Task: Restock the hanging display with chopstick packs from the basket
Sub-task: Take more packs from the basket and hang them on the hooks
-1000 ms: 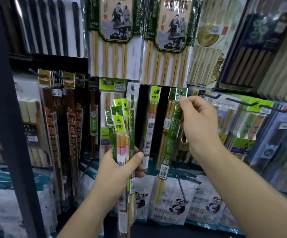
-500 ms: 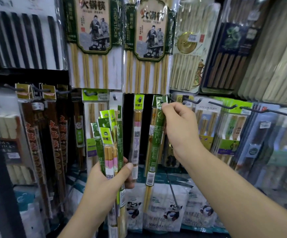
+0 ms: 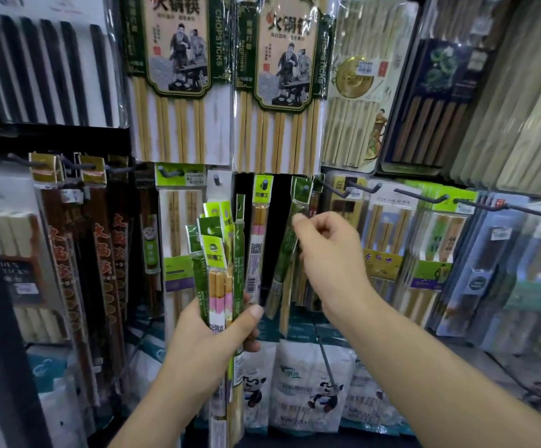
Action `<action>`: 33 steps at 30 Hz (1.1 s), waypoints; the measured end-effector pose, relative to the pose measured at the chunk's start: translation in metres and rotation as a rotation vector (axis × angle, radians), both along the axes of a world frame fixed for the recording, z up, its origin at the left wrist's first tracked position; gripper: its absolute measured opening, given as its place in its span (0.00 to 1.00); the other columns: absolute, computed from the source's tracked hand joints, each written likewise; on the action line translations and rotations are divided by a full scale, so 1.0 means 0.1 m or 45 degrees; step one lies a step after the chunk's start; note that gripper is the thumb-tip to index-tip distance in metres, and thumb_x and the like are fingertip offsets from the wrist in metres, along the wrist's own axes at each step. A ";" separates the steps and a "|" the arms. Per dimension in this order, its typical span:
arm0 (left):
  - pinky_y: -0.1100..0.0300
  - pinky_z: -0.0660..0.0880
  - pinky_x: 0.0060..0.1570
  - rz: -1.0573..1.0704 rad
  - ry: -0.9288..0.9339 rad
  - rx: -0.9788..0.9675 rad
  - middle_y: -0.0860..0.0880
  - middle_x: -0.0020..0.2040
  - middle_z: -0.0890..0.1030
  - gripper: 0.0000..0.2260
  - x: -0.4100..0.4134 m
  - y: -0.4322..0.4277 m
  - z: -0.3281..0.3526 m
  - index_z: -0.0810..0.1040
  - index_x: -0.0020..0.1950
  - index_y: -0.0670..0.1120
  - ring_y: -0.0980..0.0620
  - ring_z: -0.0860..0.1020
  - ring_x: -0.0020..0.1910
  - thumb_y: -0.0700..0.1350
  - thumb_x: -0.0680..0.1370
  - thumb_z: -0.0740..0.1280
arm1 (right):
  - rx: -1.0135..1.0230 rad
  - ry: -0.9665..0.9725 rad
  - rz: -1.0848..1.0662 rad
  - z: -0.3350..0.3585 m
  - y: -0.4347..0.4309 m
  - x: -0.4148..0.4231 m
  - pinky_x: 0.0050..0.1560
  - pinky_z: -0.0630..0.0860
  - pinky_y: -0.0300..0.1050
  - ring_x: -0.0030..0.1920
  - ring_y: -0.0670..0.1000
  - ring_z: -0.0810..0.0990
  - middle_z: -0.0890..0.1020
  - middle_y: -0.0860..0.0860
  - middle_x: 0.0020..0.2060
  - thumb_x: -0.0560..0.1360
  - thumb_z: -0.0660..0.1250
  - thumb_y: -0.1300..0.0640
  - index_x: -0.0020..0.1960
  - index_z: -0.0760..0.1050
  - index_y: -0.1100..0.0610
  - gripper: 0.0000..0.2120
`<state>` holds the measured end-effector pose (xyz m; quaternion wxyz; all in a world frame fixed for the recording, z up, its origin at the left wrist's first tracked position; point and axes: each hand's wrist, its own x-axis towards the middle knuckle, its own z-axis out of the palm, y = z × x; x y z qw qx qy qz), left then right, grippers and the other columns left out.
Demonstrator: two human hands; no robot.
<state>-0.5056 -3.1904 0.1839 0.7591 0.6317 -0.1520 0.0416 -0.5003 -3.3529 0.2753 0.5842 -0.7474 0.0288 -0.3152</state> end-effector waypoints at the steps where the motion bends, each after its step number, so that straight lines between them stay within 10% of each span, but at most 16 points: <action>1: 0.60 0.80 0.34 -0.012 -0.001 0.008 0.44 0.34 0.83 0.07 0.00 0.00 0.00 0.80 0.51 0.40 0.45 0.82 0.33 0.40 0.76 0.75 | -0.025 0.007 0.094 -0.01 0.05 -0.03 0.39 0.75 0.44 0.33 0.44 0.75 0.78 0.51 0.32 0.80 0.69 0.48 0.44 0.76 0.55 0.12; 8: 0.49 0.83 0.38 -0.105 0.050 0.014 0.40 0.41 0.85 0.24 -0.03 -0.01 0.00 0.79 0.54 0.37 0.43 0.85 0.40 0.52 0.69 0.80 | -0.103 -0.038 0.400 0.05 0.25 -0.04 0.43 0.81 0.44 0.39 0.44 0.80 0.82 0.51 0.37 0.77 0.74 0.53 0.45 0.81 0.50 0.04; 13: 0.54 0.78 0.45 0.022 0.044 0.167 0.55 0.43 0.86 0.15 -0.01 0.03 -0.05 0.83 0.46 0.58 0.58 0.84 0.44 0.63 0.65 0.74 | 0.001 -0.162 0.229 0.11 0.14 -0.04 0.38 0.76 0.37 0.34 0.40 0.74 0.76 0.43 0.33 0.79 0.71 0.54 0.43 0.80 0.52 0.06; 20: 0.51 0.83 0.38 -0.110 0.045 -0.111 0.37 0.43 0.83 0.05 -0.03 0.04 -0.01 0.82 0.40 0.50 0.42 0.85 0.44 0.50 0.68 0.74 | 0.058 -0.170 0.014 0.24 -0.03 -0.01 0.28 0.63 0.33 0.27 0.44 0.62 0.65 0.42 0.24 0.83 0.65 0.55 0.41 0.75 0.61 0.14; 33: 0.52 0.83 0.37 -0.101 0.017 -0.109 0.41 0.39 0.84 0.04 -0.02 0.02 -0.02 0.83 0.40 0.49 0.42 0.85 0.42 0.48 0.70 0.74 | 0.014 -0.190 -0.018 0.27 -0.06 0.09 0.29 0.66 0.31 0.27 0.45 0.61 0.63 0.43 0.24 0.82 0.65 0.56 0.43 0.71 0.68 0.16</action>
